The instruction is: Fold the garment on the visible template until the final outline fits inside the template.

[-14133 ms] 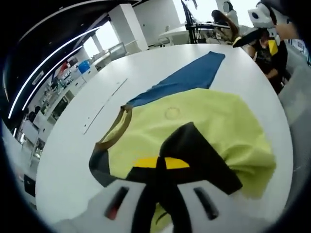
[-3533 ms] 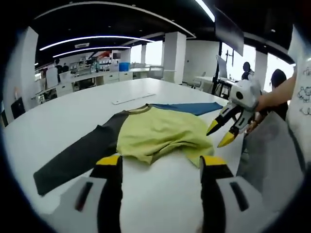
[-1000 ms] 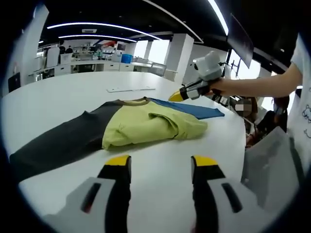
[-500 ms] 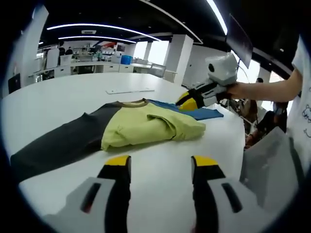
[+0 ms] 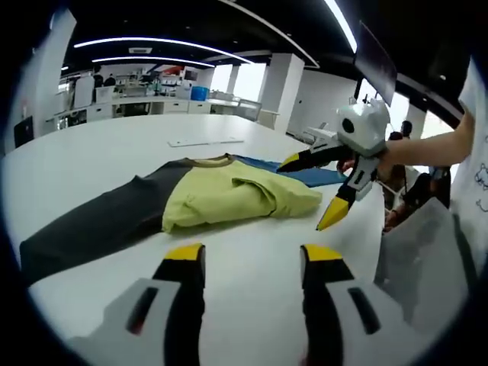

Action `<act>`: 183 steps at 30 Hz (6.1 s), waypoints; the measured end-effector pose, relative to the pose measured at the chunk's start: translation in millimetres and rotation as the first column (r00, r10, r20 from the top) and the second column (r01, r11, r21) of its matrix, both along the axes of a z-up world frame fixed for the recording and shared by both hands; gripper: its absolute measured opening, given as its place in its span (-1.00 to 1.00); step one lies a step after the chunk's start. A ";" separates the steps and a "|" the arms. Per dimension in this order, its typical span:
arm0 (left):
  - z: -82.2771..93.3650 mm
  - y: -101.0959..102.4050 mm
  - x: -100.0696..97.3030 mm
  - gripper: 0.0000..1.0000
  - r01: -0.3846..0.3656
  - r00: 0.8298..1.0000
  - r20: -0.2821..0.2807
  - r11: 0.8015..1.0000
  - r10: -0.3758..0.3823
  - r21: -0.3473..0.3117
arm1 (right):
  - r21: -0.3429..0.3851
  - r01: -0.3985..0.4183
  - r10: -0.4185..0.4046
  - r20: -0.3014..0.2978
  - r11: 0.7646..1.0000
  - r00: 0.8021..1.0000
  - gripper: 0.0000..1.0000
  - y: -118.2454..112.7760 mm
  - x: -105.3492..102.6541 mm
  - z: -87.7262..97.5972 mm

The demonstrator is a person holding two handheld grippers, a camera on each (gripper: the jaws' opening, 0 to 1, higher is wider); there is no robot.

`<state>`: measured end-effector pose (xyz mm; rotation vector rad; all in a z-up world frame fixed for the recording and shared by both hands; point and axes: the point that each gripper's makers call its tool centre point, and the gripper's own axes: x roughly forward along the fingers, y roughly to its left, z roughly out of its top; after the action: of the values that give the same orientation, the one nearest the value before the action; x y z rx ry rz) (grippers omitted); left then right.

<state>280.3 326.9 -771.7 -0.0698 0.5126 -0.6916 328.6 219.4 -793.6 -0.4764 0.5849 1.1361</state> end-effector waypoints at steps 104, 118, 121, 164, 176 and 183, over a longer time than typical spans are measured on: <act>-43.1 -0.7 79.0 -0.56 -0.119 0.988 -0.097 0.992 0.121 0.035 | 0.006 0.353 -0.352 -0.052 0.936 0.935 -1.00 -106.8 -54.7 40.9; -49.3 -7.2 88.9 -1.00 -0.148 0.977 -0.163 0.988 0.140 -0.041 | 0.005 0.363 -0.361 -0.067 0.932 0.930 -1.00 -111.0 -53.6 37.5; -39.1 -4.8 88.8 -1.00 -0.142 0.980 -0.152 0.987 0.130 -0.074 | 0.005 0.367 -0.366 -0.068 0.930 0.928 -1.00 -112.2 -54.0 36.4; -17.5 -46.6 180.7 -1.00 -0.101 0.983 -0.169 0.983 0.075 -0.153 | -0.004 0.454 -0.452 -0.101 0.891 0.886 -1.00 -138.7 -49.7 17.2; -1.4 -24.3 166.5 -0.67 -0.075 0.994 -0.079 0.996 0.070 -0.058 | -0.003 0.446 -0.444 -0.099 0.895 0.890 -1.00 -135.3 -49.9 17.2; -17.0 -6.7 161.4 -0.64 -0.048 0.995 -0.090 0.997 0.052 0.052 | -0.001 0.447 -0.445 -0.099 0.895 0.890 -1.00 -134.8 -51.2 17.8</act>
<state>441.6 320.2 -788.7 -0.0671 0.6137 -0.6283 277.4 84.6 -775.8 -0.2473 0.7230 0.7248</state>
